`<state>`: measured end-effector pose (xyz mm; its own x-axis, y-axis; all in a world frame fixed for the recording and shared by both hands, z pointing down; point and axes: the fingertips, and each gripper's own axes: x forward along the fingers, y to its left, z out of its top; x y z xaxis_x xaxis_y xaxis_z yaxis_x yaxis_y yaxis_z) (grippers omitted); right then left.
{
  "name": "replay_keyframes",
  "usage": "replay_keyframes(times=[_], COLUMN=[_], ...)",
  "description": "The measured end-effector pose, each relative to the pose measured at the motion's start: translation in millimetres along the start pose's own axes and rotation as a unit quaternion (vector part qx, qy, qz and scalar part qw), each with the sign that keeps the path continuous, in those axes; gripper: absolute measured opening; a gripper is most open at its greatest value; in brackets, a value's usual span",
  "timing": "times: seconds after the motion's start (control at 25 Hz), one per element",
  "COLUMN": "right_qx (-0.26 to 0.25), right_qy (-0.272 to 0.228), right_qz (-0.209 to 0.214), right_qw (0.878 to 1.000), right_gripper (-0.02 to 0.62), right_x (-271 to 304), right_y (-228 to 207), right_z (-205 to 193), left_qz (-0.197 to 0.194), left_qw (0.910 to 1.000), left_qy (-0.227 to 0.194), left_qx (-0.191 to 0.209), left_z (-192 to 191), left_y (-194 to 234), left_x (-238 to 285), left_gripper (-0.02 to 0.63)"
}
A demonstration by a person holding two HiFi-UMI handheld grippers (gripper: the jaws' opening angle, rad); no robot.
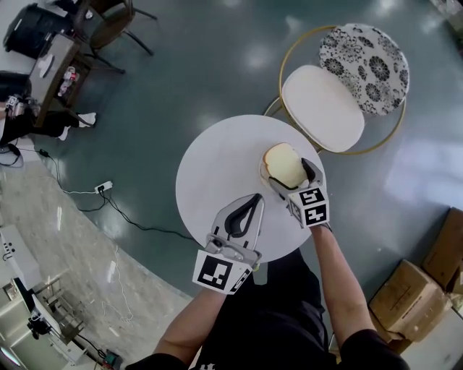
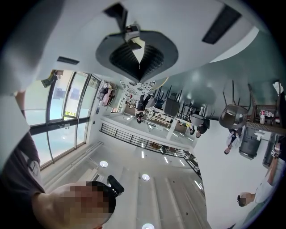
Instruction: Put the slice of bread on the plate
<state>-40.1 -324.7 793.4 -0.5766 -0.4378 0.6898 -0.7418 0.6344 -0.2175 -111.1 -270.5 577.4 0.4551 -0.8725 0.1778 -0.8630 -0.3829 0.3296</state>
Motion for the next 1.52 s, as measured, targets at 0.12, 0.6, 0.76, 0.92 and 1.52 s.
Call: replay_keyframes(times=[0.12,0.6,0.76,0.92,1.52], right_qx=[-0.005,0.001,0.0,0.004,0.068], right_qy=[0.008,0.01,0.002,-0.014,-0.173], right_qz=[-0.003,-0.004,-0.01,-0.001,0.153], right_qw=[1.0,1.0,1.0,1.0,0.971], right_gripper=[0.483,0.485,0.485,0.485,0.338], right_x=[4.5,-3.1,-24.7,-58.0,-234.6], right_y=[-1.1,0.3,-0.1,9.2,104.1], right_z=[-4.1,1.2,9.7,26.0,140.8], left_qz=[0.0,-0.002,-0.005,-0.011,-0.033], left_qw=[1.0,1.0,1.0,0.9999,0.9991], left_qy=[0.001,0.004,0.006,0.007,0.004], left_qx=[0.002,0.003,0.004,0.007,0.026], left_z=[-3.4,-1.5,2.7,9.1,96.5], left_y=[2.4,-1.6,-8.0,-17.3,-89.1], left_x=[4.6,1.8,-2.1,-9.0,-49.1], left_gripper=[0.006,0.007,0.007,0.007,0.006])
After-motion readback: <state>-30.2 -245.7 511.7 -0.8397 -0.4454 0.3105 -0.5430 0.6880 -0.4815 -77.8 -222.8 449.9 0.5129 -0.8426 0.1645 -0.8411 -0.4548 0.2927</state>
